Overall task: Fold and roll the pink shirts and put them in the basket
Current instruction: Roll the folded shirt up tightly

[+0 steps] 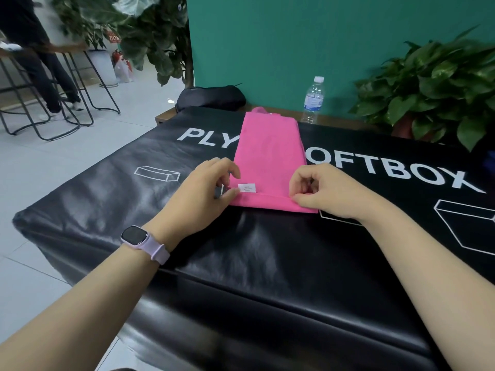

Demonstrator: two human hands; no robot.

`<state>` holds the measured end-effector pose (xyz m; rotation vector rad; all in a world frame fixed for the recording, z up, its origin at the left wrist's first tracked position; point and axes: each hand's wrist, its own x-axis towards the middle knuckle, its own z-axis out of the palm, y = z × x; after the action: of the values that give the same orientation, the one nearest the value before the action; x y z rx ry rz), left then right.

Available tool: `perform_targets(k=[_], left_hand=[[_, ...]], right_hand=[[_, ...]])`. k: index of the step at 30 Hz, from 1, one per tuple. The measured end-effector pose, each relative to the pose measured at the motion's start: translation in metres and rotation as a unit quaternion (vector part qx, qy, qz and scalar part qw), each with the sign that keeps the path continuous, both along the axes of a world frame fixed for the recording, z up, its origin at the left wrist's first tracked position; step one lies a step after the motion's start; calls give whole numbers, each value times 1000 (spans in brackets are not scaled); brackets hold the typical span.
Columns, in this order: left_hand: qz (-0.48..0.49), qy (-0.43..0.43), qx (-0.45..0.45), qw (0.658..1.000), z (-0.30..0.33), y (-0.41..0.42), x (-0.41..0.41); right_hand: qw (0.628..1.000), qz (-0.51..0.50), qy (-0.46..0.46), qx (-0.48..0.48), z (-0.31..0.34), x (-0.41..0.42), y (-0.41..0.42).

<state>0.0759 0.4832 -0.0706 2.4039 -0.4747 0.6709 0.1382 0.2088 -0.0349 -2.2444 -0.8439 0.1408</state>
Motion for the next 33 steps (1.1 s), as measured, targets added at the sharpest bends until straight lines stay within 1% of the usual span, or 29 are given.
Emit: perform_targets(k=[2,5,10,12,14,16,18,20,22,25,27,28,30,32,33], left_hand=[[-6,-9,34,999,-2,0,1],[-32,29,40,998,-4,2,7],[2,63,48,997,1,-3,-4],[12,77,49,996,7,-6,-15],[18,111,39,993,18,-7,-25],[3,137,40,990,21,-6,-41],[-17,136,47,989,18,-2,-65],[-38,119,42,991,13,5,-93],[-48,87,56,993,8,8,-114],[2,16,107,994,7,2,-131],[4,-52,182,982,9,-3,-137],[-16,-85,238,967,10,-5,-139],[-37,-126,328,935,10,-4,-142],[-34,-128,366,921,14,-5,-141],[-30,-112,377,919,15,-7,-141]], right_hand=[[1000,-2,4,-8,-2,1,0],[999,-30,-16,-12,-10,-1,2],[993,-106,-55,-12,-20,-20,15],[988,-139,-73,-10,-22,-35,20],[981,-174,-83,-16,-22,-53,26],[972,-220,-83,-18,-25,-77,33],[963,-257,-82,-8,-33,-107,36],[959,-271,-78,4,-40,-139,37],[957,-278,-80,17,-44,-162,39],[951,-295,-87,11,-40,-176,44],[951,-298,-83,4,-34,-178,47],[949,-303,-86,-5,-32,-178,48],[936,-322,-132,-44,-29,-181,50],[912,-335,-218,-96,-30,-190,54],[904,-325,-250,-119,-33,-197,57]])
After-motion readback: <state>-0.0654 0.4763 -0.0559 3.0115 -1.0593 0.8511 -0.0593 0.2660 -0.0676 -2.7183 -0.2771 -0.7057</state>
